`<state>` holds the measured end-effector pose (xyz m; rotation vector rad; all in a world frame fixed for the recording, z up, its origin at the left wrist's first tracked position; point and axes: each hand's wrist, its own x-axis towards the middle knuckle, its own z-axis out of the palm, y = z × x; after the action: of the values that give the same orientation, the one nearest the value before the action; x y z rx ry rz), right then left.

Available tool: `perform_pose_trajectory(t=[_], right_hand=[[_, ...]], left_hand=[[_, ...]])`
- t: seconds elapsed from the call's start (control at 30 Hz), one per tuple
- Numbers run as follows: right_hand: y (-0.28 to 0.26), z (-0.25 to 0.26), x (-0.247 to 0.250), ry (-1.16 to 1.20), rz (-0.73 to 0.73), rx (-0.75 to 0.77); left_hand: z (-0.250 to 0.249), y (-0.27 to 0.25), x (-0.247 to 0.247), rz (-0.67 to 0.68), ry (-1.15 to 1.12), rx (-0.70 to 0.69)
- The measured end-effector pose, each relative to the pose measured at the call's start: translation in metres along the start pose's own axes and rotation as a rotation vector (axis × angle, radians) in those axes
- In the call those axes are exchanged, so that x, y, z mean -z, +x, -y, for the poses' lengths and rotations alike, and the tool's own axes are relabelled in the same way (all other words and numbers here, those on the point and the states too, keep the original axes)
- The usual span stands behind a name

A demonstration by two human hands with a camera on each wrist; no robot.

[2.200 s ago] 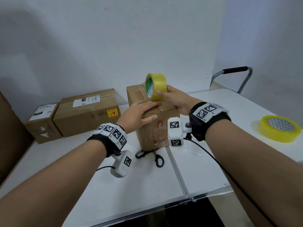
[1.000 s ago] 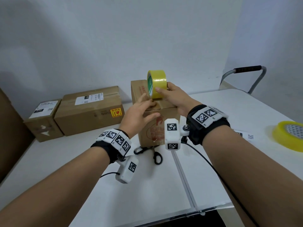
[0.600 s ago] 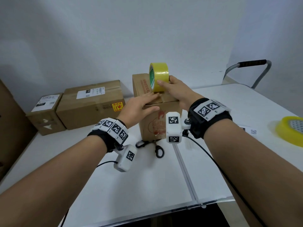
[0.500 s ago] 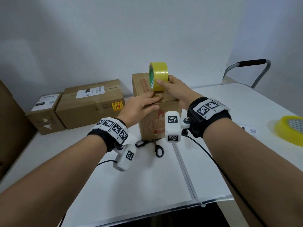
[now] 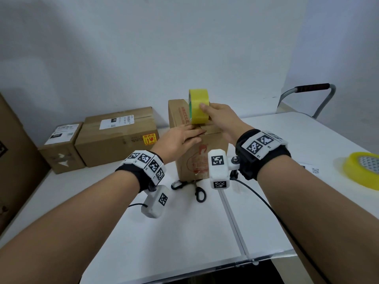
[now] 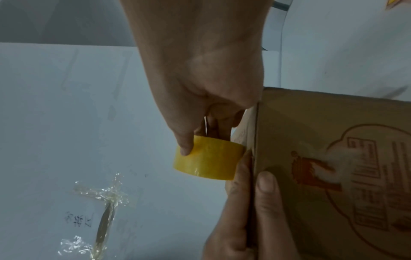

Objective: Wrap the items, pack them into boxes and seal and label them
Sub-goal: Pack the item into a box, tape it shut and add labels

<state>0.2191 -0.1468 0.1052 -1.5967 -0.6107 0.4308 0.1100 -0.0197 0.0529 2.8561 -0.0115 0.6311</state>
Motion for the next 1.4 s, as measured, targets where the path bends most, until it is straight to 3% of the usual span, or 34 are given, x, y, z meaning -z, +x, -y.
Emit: perform_pose_trajectory(t=[0.27,0.47,0.7,1.0,1.23,1.4], right_hand=[[-0.016,0.020,0.005,0.088,-0.077,-0.034],[-0.028,0.035,0.009,-0.079,-0.142,0.017],[-0.055,-0.006,0.008,-0.213,-0.122,-0.070],[-0.076,-0.033,-0.003,-0.185,-0.119,-0.113],[-0.078,-0.049,-0.007,-0.224,-0.183,-0.068],[-0.076,-0.056,-0.010,-0.254,-0.173,-0.096]], left_hand=[[-0.005,0.002,0.006,0.058,0.013,0.039],[-0.006,0.005,0.008,0.092,0.004,0.064],[-0.009,0.005,0.009,0.052,-0.014,0.079],[-0.015,0.002,0.011,0.094,-0.091,0.139],[-0.014,0.000,0.006,0.013,-0.199,0.169],[-0.012,-0.002,-0.001,-0.033,-0.137,0.117]])
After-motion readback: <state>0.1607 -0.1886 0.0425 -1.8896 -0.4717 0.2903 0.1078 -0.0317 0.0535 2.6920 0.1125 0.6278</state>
